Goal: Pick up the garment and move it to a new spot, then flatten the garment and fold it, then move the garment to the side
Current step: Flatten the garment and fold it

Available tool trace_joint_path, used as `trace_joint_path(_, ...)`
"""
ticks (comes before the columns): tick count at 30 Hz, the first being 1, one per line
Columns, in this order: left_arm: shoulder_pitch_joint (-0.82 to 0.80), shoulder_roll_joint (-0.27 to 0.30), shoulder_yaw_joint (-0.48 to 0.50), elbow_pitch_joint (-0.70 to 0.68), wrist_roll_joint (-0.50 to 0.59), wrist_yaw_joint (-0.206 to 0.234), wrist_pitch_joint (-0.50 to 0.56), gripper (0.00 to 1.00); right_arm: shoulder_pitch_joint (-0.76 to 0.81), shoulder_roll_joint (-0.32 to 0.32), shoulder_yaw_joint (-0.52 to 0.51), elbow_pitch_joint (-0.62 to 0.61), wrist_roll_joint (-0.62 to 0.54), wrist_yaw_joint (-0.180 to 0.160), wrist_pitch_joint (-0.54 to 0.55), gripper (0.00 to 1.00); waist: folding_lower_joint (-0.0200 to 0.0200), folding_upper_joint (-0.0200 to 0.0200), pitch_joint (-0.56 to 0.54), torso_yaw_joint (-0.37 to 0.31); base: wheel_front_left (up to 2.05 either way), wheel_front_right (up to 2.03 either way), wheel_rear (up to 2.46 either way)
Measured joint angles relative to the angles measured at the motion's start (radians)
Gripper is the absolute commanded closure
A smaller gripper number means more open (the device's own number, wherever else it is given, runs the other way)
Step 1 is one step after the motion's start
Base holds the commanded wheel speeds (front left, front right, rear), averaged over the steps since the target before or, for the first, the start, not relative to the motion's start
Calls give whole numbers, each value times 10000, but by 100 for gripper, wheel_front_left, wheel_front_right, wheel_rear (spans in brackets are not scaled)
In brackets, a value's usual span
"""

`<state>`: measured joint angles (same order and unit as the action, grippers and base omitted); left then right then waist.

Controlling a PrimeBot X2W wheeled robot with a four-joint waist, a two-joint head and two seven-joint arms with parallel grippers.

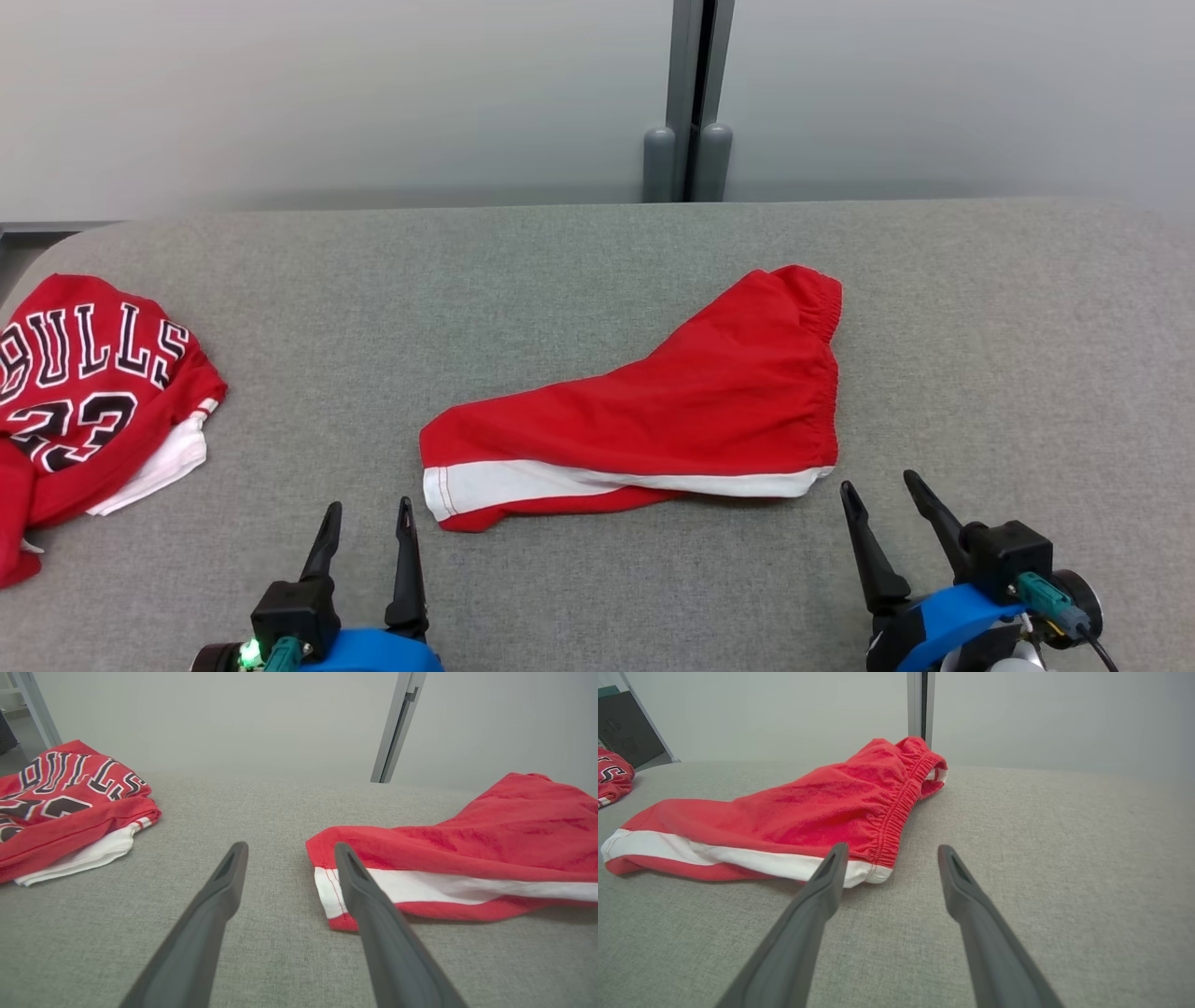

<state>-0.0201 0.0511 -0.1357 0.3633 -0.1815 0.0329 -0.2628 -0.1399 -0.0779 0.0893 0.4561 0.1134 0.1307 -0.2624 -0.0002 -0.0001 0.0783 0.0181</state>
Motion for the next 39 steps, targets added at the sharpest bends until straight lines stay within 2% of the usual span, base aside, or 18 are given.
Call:
trace_joint_path(12,-447,-6,-663,-59,81,-42,0,0,-1057,-184,-221,1722,807,0,0,0,3,1,683,669,0,0,0)
trace_joint_path(22,-504,-4,-986,209,-311,-244,0,0,-1095,-479,-25,1814,851,0,-2,0,3,0,932,837,0,0,0)
trace_joint_path(34,-890,-6,-1179,514,-360,-295,0,0,-1431,-802,955,2033,623,0,0,0,3,1,1192,848,0,0,0)
trace_joint_path(35,-889,-6,-1154,527,-332,-295,0,0,-1434,-821,989,2031,619,0,-2,10,3,1,1201,855,0,0,0)
trace_joint_path(37,-885,-4,-1087,560,-299,-293,0,0,-1438,-865,1116,2025,564,0,-2,19,3,1,1215,862,0,0,0)
trace_joint_path(38,-885,-2,-1076,560,-299,-293,0,0,-1446,-895,1223,2023,562,0,-2,28,3,1,1231,860,0,0,0)
trace_joint_path(39,-884,-4,-1072,560,-299,-293,0,0,-1459,-930,1333,2006,560,0,-2,50,2,1,1252,859,0,0,0)
